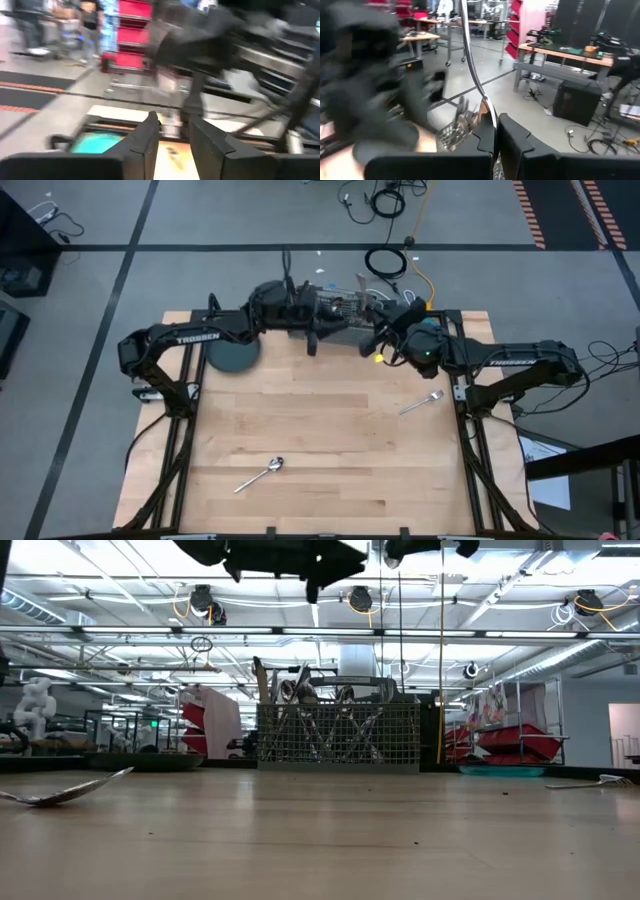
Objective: Sort silverware
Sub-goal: Put the spoon into the silverware basket
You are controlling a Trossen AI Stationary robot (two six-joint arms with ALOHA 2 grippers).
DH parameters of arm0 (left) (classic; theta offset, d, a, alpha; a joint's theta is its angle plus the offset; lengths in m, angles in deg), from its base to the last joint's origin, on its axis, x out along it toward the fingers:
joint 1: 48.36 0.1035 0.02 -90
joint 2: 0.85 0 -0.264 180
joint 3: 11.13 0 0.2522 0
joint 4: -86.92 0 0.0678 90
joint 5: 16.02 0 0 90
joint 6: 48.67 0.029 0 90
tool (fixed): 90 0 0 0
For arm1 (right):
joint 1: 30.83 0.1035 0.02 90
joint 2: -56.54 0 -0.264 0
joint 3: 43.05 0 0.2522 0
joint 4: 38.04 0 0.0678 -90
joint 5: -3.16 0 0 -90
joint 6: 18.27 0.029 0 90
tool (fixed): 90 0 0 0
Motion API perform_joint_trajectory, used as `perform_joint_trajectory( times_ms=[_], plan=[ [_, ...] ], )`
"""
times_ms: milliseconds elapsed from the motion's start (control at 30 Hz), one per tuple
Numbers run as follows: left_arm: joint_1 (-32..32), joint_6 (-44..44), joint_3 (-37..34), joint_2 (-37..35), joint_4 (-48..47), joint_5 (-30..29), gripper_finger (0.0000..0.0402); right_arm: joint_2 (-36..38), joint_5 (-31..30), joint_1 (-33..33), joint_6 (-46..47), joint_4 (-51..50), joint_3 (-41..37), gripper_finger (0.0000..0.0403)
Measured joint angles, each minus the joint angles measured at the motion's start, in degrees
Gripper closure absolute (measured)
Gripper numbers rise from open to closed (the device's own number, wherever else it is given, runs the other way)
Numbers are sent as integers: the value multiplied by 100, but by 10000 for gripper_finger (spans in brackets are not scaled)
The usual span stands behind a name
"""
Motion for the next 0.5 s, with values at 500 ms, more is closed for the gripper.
perform_joint_trajectory(
  times_ms=[500],
  plan=[
    [406,437,7,-811,-3511,14,244,-611,-679,-560,-1539,-4615,1594,403]
  ],
)
